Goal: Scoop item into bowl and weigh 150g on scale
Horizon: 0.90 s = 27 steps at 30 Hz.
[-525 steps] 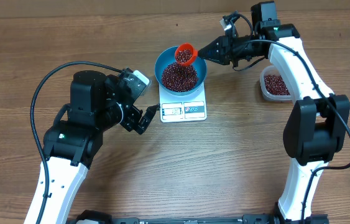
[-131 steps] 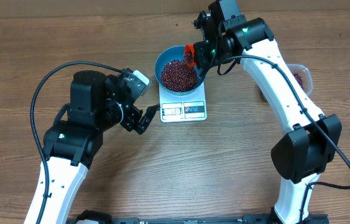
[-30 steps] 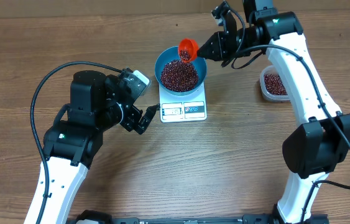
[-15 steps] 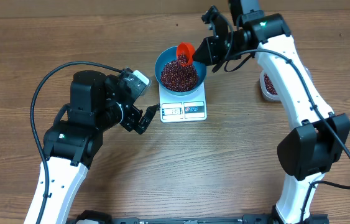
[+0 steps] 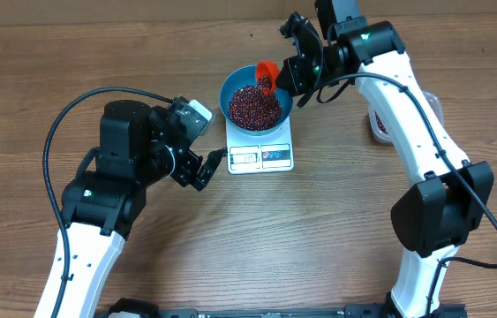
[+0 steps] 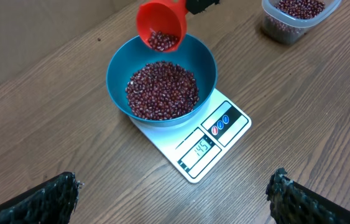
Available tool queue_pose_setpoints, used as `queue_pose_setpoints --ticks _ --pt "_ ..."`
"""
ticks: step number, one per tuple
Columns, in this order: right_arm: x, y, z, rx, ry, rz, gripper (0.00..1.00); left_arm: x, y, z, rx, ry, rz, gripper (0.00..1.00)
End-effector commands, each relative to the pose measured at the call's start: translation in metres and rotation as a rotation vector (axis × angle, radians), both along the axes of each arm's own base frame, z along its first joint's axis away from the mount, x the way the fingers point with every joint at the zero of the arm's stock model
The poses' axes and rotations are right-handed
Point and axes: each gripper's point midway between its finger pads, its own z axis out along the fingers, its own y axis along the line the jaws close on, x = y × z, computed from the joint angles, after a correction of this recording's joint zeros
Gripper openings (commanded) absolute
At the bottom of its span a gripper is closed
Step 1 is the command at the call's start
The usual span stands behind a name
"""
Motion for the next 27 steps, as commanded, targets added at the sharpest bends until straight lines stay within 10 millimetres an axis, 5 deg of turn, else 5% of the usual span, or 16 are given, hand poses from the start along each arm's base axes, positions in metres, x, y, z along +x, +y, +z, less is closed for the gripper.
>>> queue_pose_setpoints --ticks 1,13,16,27 --pt "0.006 0.000 0.018 -0.018 -0.072 0.004 0.04 0.000 0.000 0.000 -0.017 0.010 0.003 1.00" --pt "-0.006 0.022 0.027 0.092 -0.021 0.034 0.04 0.000 0.000 0.000 -0.017 0.010 0.003 1.00" --pt "-0.008 0.009 0.017 0.015 -0.005 0.007 0.04 0.000 0.000 0.000 -0.017 0.010 0.003 0.99" --pt "-0.003 0.008 0.028 0.120 0.008 0.006 0.04 0.000 0.000 0.000 -0.017 0.010 0.003 1.00"
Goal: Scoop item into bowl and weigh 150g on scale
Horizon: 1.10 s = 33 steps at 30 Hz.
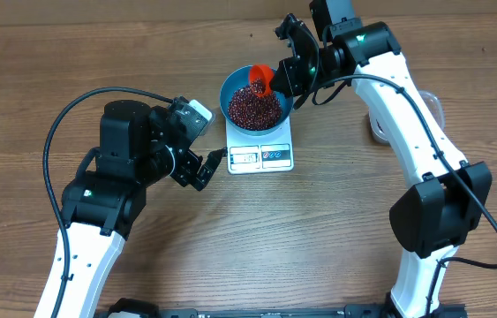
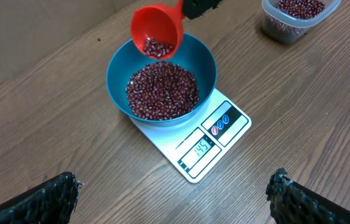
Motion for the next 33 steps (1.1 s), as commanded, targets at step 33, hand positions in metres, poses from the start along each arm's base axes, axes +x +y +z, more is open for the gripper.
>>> queue_pose_setpoints --ticks 33 --pt "0.015 -0.012 0.023 -0.114 -0.121 -0.061 0.04 0.000 0.000 0.000 -0.017 0.010 0.003 1.00"
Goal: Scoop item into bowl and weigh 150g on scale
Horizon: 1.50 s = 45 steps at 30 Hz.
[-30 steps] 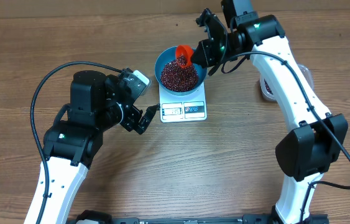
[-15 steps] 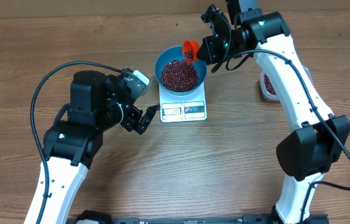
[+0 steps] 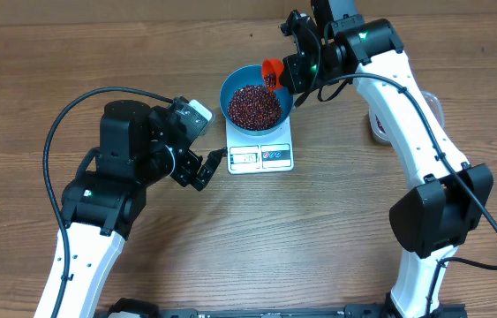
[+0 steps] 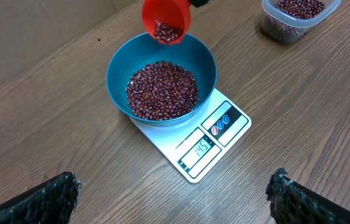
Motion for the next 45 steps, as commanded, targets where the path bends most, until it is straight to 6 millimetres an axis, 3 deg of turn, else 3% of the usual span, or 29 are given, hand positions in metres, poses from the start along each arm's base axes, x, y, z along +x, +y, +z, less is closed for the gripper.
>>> queue_pose_setpoints --ticks 1,4,20,34,45 --pt "0.005 0.007 0.027 0.015 -0.078 0.011 0.04 0.000 0.000 0.000 -0.017 0.010 0.003 1.00" --pt "0.008 0.008 0.037 0.024 -0.105 0.011 0.04 0.000 0.000 0.000 -0.017 0.010 0.003 0.99" --pt "-0.001 0.014 0.027 -0.090 -0.116 0.025 0.04 0.000 0.000 0.000 -0.017 0.010 0.003 1.00" --pt "-0.006 0.024 0.033 -0.018 -0.100 0.058 0.04 0.000 0.000 0.000 -0.017 0.010 0.003 1.00" --pt "-0.003 0.015 0.032 -0.061 -0.112 0.034 0.04 0.000 0.000 -0.001 -0.017 0.011 0.003 1.00"
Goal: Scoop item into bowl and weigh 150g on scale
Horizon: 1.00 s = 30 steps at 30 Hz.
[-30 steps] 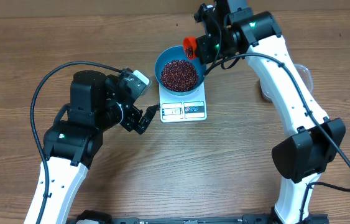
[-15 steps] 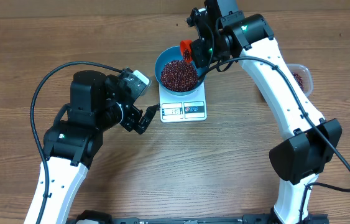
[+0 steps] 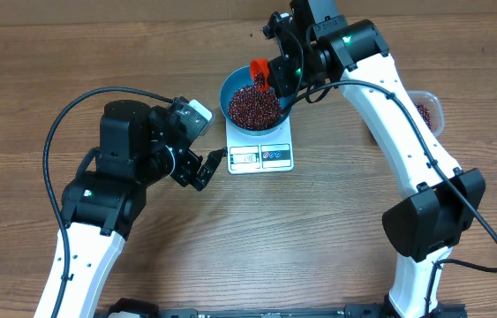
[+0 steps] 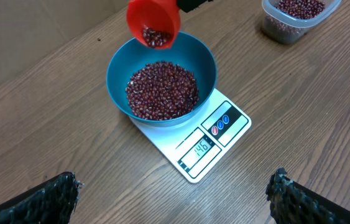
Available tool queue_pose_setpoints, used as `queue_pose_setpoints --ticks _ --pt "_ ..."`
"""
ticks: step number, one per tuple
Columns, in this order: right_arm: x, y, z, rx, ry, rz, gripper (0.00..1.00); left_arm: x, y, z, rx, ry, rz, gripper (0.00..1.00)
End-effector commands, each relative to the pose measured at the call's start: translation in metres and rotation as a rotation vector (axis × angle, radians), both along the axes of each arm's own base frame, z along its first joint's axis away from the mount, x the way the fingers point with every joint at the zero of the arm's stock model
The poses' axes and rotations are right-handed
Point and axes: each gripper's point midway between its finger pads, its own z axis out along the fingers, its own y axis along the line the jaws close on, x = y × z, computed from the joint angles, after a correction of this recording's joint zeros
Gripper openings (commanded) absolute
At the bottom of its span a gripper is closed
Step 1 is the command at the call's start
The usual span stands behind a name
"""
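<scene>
A blue bowl (image 3: 255, 104) full of red beans stands on the white scale (image 3: 262, 152). In the left wrist view the scale's display (image 4: 202, 148) reads 146. My right gripper (image 3: 274, 72) is shut on the handle of a red scoop (image 3: 259, 71), which hangs tilted over the bowl's far rim. The scoop (image 4: 153, 23) still has some beans in it. Left of the scale, my left gripper (image 3: 202, 173) stands open over bare table, its dark fingertips (image 4: 45, 198) wide apart and holding nothing.
A clear plastic container (image 3: 425, 109) of red beans sits on the table at the right, partly behind the right arm; the container (image 4: 294, 16) also shows at the top right of the left wrist view. The table is brown wood.
The scoop has moved left along the bowl's far rim, and the right arm with it. The scale's reading has gone from 145 to 146. The left arm has not moved.
The scoop was first tilted over the bowl's far right rim with the scale at 145. Then it hung nearer the bowl's middle, then back by the far right rim, still at 145. Now it is further left and the scale shows 146.
</scene>
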Motion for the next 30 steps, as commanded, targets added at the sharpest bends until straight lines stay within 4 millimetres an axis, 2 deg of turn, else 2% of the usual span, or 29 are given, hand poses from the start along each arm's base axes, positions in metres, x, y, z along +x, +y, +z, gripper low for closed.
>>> queue_pose_setpoints --ticks 1,8,13,21,30 --pt "0.0059 -0.0073 0.0194 -0.010 -0.062 -0.017 0.04 0.0002 -0.0005 -0.0005 -0.017 0.010 0.003 0.99" --pt "0.0059 -0.0075 0.0202 -0.005 -0.062 -0.017 0.04 0.0002 -0.0005 -0.0005 -0.017 0.010 0.003 1.00" --pt "0.0099 -0.0117 0.0290 -0.039 -0.124 0.005 0.04 0.0002 -0.0005 -0.0005 -0.017 0.010 0.003 1.00" --pt "0.0059 -0.0159 0.0239 -0.103 -0.121 -0.005 0.04 0.0002 -0.0005 -0.0005 -0.017 0.010 0.003 1.00" --pt "0.0009 -0.0066 0.0256 -0.053 -0.103 0.026 0.04 0.0002 -0.0005 -0.0005 -0.017 0.010 0.003 1.00"
